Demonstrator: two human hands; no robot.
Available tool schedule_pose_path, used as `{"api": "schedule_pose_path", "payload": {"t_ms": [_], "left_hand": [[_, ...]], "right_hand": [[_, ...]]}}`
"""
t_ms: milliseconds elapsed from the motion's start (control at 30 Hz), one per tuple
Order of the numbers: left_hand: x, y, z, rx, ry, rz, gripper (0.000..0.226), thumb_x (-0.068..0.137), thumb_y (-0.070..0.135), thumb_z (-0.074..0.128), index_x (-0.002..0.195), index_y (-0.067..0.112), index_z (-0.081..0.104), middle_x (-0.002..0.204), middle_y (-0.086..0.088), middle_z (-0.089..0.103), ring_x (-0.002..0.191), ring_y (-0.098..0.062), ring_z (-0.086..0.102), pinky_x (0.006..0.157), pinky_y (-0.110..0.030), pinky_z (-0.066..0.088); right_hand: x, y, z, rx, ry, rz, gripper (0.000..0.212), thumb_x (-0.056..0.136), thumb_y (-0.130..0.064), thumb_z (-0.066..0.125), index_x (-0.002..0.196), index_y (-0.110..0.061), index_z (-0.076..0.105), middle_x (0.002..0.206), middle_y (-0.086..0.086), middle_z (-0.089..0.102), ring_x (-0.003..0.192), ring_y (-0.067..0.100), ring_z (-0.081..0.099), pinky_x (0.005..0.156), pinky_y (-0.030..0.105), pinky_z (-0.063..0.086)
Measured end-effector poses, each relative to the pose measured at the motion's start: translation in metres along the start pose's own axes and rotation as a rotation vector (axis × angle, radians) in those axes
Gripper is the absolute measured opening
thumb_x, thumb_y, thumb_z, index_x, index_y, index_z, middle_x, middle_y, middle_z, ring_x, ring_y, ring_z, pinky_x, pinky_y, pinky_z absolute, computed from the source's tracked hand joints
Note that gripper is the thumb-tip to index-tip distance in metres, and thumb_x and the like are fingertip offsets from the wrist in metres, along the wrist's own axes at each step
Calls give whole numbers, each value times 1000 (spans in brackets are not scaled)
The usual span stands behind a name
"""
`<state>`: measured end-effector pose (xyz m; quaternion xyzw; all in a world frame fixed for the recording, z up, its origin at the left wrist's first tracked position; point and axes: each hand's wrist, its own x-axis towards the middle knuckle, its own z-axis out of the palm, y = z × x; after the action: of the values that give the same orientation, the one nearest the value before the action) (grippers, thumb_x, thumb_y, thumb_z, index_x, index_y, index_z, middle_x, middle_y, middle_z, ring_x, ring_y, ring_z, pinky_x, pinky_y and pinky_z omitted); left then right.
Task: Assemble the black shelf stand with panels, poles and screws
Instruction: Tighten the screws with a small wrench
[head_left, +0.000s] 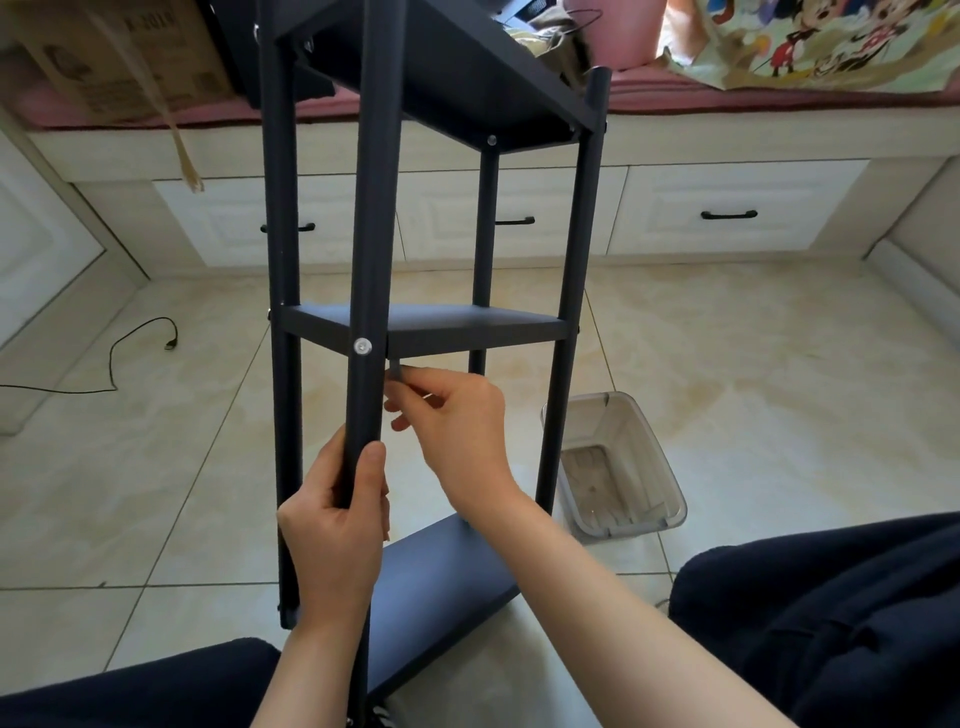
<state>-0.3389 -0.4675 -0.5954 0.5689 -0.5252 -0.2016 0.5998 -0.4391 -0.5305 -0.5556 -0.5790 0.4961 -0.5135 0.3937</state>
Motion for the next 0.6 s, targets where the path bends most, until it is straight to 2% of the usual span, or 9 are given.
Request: {"api": "schedule_pose_path", "payload": {"t_ms": [100, 200, 300, 400, 467, 533, 600], "left_hand": [[1, -2, -2, -4, 8, -4, 51, 95, 46, 51, 105, -2, 66, 61, -1, 55, 45, -20, 52, 43, -20, 43], [3, -4, -4, -15, 22, -12, 52, 94, 48, 51, 108, 1, 67, 61, -1, 56, 45, -19, 52, 43, -21, 43], [6, -5, -5, -13, 23, -5, 57, 95, 52, 51, 109, 0, 67, 61, -1, 56, 45, -20, 52, 42, -22, 43], [9, -3, -6, -36, 23, -3, 71, 92, 66, 50, 109, -1, 66, 62, 1, 56, 44, -20, 52, 42, -23, 43], [9, -2, -6, -45, 24, -11, 75, 90, 70, 49, 110, 0, 67, 62, 1, 56, 44, -20, 52, 42, -23, 43], [9, -3, -7, -47, 21, -16, 73, 90, 70, 49, 111, 2, 67, 61, 1, 56, 44, -20, 52, 43, -23, 43], [9, -4, -7, -40, 15, -24, 68, 92, 65, 51, 111, 2, 67, 61, 0, 56, 45, -20, 52, 43, -23, 43]], "right_hand": [[4, 15, 15, -103, 118, -169, 16, 90, -20, 70, 97, -9, 79, 80, 2, 75, 67, 12, 63, 68, 24, 52], [10, 24, 30, -213, 247, -306, 23, 89, -27, 66, 92, -9, 79, 74, 1, 72, 64, 13, 58, 63, 22, 48], [15, 28, 38, -231, 311, -371, 16, 88, -21, 69, 90, -8, 78, 79, 1, 74, 72, 15, 59, 65, 22, 48], [18, 31, 41, -182, 302, -376, 10, 86, -14, 72, 91, -7, 77, 84, 3, 74, 77, 17, 61, 67, 25, 52], [20, 30, 41, -140, 279, -339, 11, 86, -14, 71, 91, -6, 77, 82, 4, 73, 72, 13, 59, 68, 22, 51], [19, 28, 41, -104, 247, -286, 11, 88, -14, 70, 92, -7, 77, 77, 4, 72, 67, 8, 53, 67, 14, 46], [17, 26, 39, -68, 205, -232, 11, 89, -13, 68, 92, -7, 77, 75, 4, 70, 65, 9, 51, 65, 16, 45]]}}
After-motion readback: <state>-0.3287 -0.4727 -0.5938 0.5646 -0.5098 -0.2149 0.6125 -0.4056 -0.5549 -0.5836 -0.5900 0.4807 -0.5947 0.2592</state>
